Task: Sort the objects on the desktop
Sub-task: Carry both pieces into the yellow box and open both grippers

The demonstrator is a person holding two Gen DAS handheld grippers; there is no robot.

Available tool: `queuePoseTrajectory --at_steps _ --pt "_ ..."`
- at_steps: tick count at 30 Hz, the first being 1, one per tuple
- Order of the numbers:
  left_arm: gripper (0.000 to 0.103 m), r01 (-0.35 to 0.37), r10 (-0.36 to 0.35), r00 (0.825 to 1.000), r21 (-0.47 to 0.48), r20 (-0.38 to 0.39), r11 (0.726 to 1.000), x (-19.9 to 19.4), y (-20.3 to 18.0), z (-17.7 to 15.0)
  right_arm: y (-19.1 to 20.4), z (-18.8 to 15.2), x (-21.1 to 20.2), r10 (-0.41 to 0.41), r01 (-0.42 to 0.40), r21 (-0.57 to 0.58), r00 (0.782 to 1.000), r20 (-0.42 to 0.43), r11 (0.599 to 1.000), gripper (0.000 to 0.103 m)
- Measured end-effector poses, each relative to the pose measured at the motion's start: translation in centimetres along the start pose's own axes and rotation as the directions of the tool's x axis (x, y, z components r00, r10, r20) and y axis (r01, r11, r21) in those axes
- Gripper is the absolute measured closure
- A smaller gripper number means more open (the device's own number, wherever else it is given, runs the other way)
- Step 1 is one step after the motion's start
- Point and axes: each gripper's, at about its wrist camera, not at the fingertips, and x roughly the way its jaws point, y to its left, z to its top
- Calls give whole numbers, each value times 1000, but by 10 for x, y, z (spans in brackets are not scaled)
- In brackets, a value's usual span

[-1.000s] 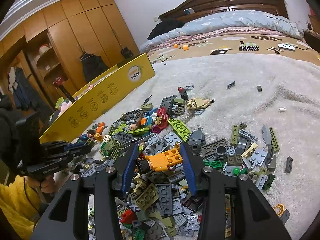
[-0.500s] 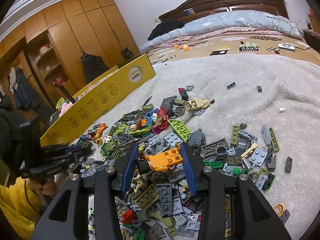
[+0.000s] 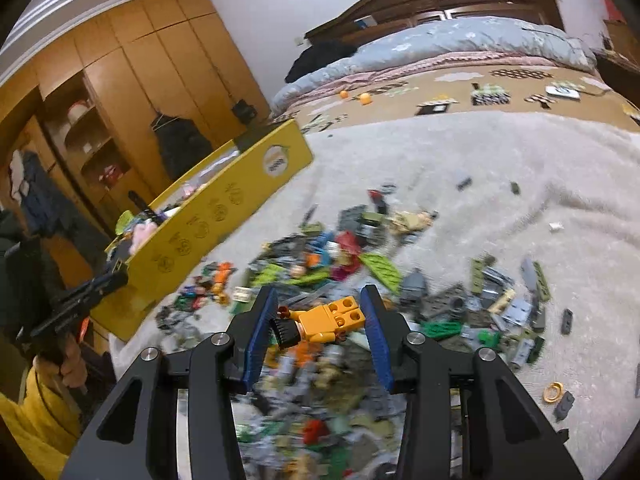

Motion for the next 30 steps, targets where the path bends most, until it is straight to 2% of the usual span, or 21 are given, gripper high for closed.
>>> queuePoseTrajectory --at_steps 5,11,15,20,26,27,29,30 --pt "93 -80 81 996 -43 34 996 -16 41 12 40 21 2 74 -75 -28 997 -22 997 59" --pt "93 -179 183 983 -123 20 976 -17 100 11 87 41 18 83 -83 -68 997 -8 994 59" --pt "93 -204 208 978 -185 2 961 -12 139 8 114 52 36 100 -103 -98 994 -33 990 59" --pt "93 -212 222 975 -220 24 952 -7 173 15 137 62 64 91 -100 -128 993 -74 987 59" --pt "92 -240 258 965 -224 54 944 0 192 27 158 72 94 89 -105 -159 990 -106 982 59" --pt "89 -250 268 962 -233 51 940 1 195 28 161 73 98 86 -104 -166 990 -113 981 59" --pt "73 -246 267 963 -259 48 934 4 200 28 168 75 107 77 -99 -186 989 -122 978 59" --pt "59 -239 260 964 -267 45 934 6 202 28 170 76 110 75 -98 -191 989 -125 977 59"
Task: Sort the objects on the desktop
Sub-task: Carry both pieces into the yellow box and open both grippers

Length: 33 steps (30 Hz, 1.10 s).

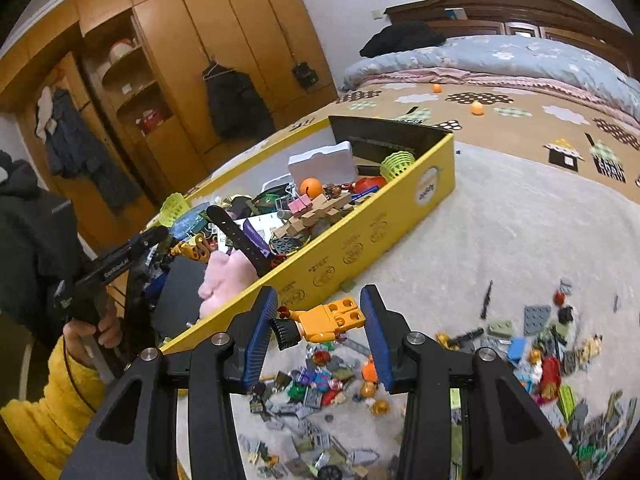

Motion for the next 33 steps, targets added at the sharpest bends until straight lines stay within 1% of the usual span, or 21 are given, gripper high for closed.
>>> queuePoseTrajectory --at_steps 1,4,9,15,20,23,27,30,32,33 --pt "49 3 -3 1000 -6 -1 1000 1 1 0 2 2 3 1 -1 -5 1000 -5 1000 59" --pt "39 -8 8 1000 -8 7 1000 3 2 -3 4 7 12 0 0 -14 1000 -19 1000 59" --pt "33 -8 8 1000 18 9 1000 4 -4 -4 5 17 27 -13 12 -28 999 -40 1000 59" --pt "30 -12 11 1000 36 16 999 4 -7 -4 3 36 47 -21 19 -27 998 -51 999 59" --pt "27 3 -3 1000 39 3 999 6 -8 -2 8 57 73 -50 47 -49 996 -76 998 59" --pt "26 -5 5 1000 42 -8 999 8 -9 -2 9 71 88 -53 49 -41 994 -93 998 59" --pt "26 -3 3 1000 33 -3 999 7 -8 -3 8 96 108 -61 62 6 993 -102 998 59" --pt "26 1 0 1000 21 -3 1000 7 -6 -3 0 115 122 -70 78 72 992 -105 994 59" --pt "26 7 -7 1000 19 -4 1000 7 -6 -4 -4 122 128 -71 84 119 991 -110 989 56" --pt "26 8 -8 1000 20 -5 1000 7 -6 -4 -7 125 129 -78 92 136 991 -107 986 51"
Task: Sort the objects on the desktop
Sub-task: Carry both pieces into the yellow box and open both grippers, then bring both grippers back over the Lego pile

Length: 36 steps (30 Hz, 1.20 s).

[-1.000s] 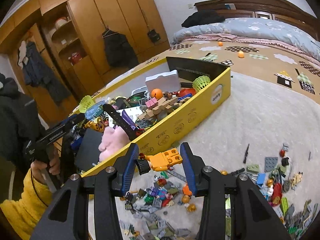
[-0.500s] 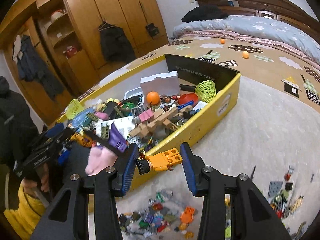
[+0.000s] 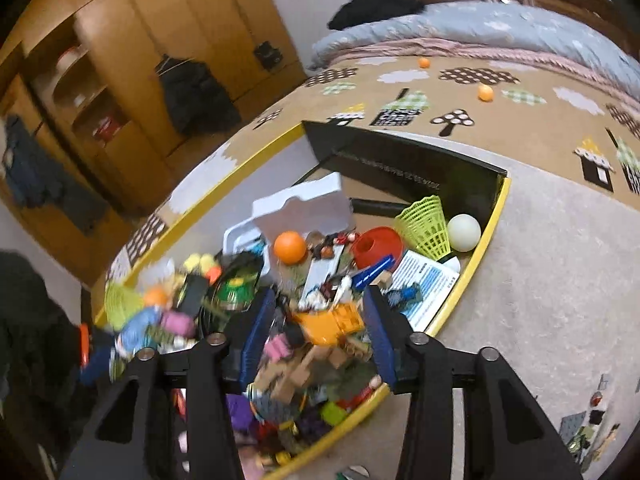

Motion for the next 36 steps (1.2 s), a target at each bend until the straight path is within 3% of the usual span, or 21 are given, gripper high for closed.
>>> queuePoseTrajectory --at_steps 9,19,24,26,31,36 --pt "26 -11 11 1000 25 -3 1000 0 -5 0 -13 -2 -3 -10 11 47 1000 -18 999 47" --pt "26 -54 54 998 -7 -10 999 0 -1 1 -6 -13 -64 35 -36 14 999 15 999 47" --pt "26 -41 41 999 -15 -25 999 -4 -6 -3 -8 -45 -105 24 -24 -28 1000 5 999 47" --pt "26 -22 22 999 -2 -28 1000 -9 -14 -4 -13 -62 -122 -17 17 -31 1000 4 999 47" --pt "26 29 -29 1000 87 -4 996 -30 -47 -7 -34 -113 -158 -68 68 -4 998 -16 998 47" --pt "24 129 -133 991 198 11 972 -53 -91 -13 -71 -165 -180 -131 132 56 991 -28 990 47"
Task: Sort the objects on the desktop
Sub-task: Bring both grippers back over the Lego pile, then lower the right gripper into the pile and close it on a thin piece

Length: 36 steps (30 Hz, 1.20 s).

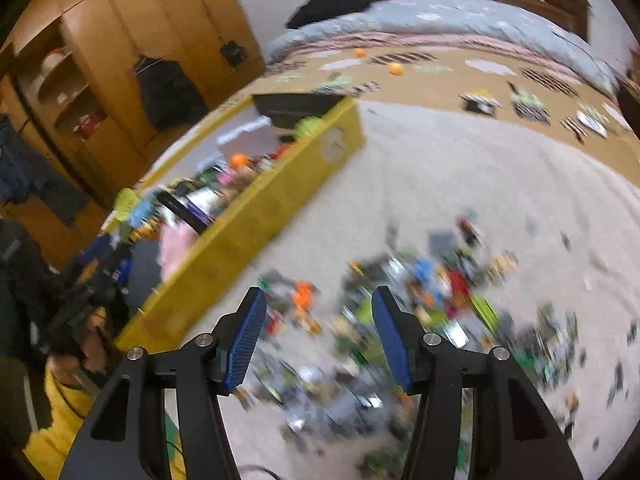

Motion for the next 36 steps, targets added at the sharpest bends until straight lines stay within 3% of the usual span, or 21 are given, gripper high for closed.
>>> queuePoseTrajectory --at_steps 6,8,12,17,21,30,32,36 --pt "24 99 -99 995 69 -10 993 -5 -55 -1 -41 -57 0 -89 89 70 996 -7 994 47" --pt "24 137 -136 990 80 -18 987 -5 -72 -4 -47 -74 -1 -139 137 58 990 24 989 47" --pt "24 207 -204 978 85 -43 975 0 -103 -16 -44 -96 3 -164 167 -26 983 82 986 47" --pt "24 245 -237 967 88 -92 966 14 -133 -35 -32 -93 25 -110 120 -177 992 67 977 47" --pt "24 238 -226 963 74 -144 968 28 -142 -55 -38 -85 42 -121 134 -254 991 64 958 47" --pt "24 210 -208 952 -12 -224 978 52 -133 -81 -58 -73 66 -157 171 -393 985 68 904 35" --pt "24 208 -207 950 -19 -234 978 55 -132 -84 -61 -69 70 -155 165 -396 986 57 903 29" --pt "24 207 -205 948 -19 -245 978 57 -135 -87 -65 -59 83 -131 129 -370 991 20 920 29"
